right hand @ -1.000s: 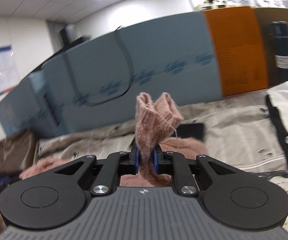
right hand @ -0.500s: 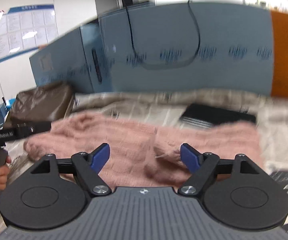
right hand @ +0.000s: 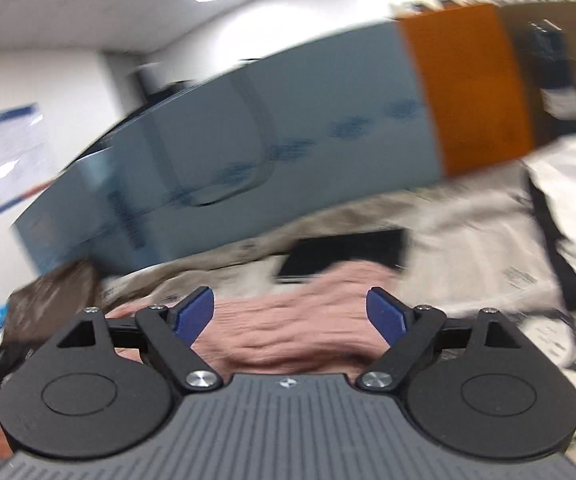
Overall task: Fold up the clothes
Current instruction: 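Grasp the sweater edge with the right gripper and fold it over, then grasp the pink sweater with the left gripper while the right gripper holds its edge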
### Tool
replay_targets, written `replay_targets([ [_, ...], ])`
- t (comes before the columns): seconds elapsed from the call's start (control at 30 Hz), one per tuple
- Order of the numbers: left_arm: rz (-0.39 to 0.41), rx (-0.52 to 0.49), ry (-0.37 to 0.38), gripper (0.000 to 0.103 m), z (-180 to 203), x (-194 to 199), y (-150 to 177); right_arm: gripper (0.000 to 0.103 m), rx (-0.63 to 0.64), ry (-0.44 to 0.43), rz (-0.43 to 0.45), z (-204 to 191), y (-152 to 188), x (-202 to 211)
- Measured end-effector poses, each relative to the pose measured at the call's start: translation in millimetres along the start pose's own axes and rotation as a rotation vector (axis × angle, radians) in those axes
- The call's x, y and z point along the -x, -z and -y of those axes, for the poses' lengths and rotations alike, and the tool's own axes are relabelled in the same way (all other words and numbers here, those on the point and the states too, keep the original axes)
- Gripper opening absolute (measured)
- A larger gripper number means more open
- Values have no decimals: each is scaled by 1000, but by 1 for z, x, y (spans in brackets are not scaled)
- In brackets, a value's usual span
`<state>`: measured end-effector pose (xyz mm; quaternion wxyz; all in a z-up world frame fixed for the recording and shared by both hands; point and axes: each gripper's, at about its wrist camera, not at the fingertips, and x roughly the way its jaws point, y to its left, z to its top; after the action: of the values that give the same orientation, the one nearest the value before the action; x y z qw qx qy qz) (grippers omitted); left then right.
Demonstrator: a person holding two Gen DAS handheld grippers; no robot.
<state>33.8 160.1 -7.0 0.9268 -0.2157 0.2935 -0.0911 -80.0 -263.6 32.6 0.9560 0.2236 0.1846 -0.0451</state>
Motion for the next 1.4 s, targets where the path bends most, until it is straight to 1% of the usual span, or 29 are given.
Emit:
replay_targets([
  [0.07, -19, 2, -26, 103, 0, -3, 2, 82, -89, 44, -26, 18, 1, -5],
  [0.13, -26, -10, -36, 103, 2, -6, 3, 82, -173, 83, -54, 34, 2, -10],
  [0.2, -32, -23, -41, 103, 4, -8, 4, 82, -233, 101, -93, 43, 6, -19],
  [0.27, -37, -31, -43, 102, 6, -10, 5, 82, -287, 104, -129, 49, 8, -27],
  [0.4, -38, -37, -37, 100, 6, -14, 4, 82, -343, 80, -133, 51, 11, -35],
  [0.43, -37, -39, -34, 100, 6, -14, 4, 80, -351, 59, -139, 50, 11, -38],
  [0.47, -36, -42, -30, 100, 6, -14, 5, 73, -355, 45, -145, 47, 12, -41],
  [0.5, -33, -49, -25, 97, 7, -14, 5, 68, -351, 41, -152, 44, 14, -43],
  [0.57, -31, -72, -8, 73, 10, -16, 6, 53, -338, 38, -161, 37, 16, -47],
  [0.6, -34, -91, 9, 69, 12, -17, 7, 50, -323, 41, -157, 33, 16, -48],
  [0.67, -43, -121, 48, 50, 15, -19, 9, 40, -302, 39, -144, 27, 15, -48],
  [0.7, -53, -129, 69, 45, 16, -20, 10, 39, -287, 35, -134, 23, 15, -47],
  [0.73, -57, -138, 81, 36, 18, -21, 10, 37, -271, 30, -124, 20, 14, -47],
  [0.77, -59, -148, 90, 29, 20, -21, 11, 35, -254, 26, -113, 17, 13, -46],
  [0.83, -42, -167, 102, 24, 23, -17, 13, 32, -225, 21, -91, 11, 11, -43],
  [0.93, -15, -173, 125, 22, 26, -10, 12, 28, -182, 16, -58, 3, 7, -37],
  [1.07, -11, -139, 208, 21, 31, -1, 9, 25, -147, 23, -11, 0, -4, -21],
  [1.1, -20, -141, 252, 21, 36, 3, 9, 24, -156, 20, -5, 1, -8, -15],
  [1.17, -20, -180, 304, 21, 47, 9, 11, 24, -164, 20, 11, 4, -16, -5],
  [1.2, -23, -200, 318, 21, 53, 11, 12, 24, -148, 33, 23, 2, -19, -1],
  [1.23, -30, -219, 321, 22, 59, 11, 14, 24, -131, 46, 36, 1, -22, 3],
  [1.27, -31, -246, 307, 24, 64, 9, 15, 24, -114, 59, 49, 0, -25, 6],
  [1.33, -26, -282, 240, 25, 68, 5, 16, 24, -83, 77, 53, -4, -29, 9],
  [1.4, -34, -269, 188, 40, 65, 2, 14, 25, -38, 90, 48, -12, -30, 8],
])
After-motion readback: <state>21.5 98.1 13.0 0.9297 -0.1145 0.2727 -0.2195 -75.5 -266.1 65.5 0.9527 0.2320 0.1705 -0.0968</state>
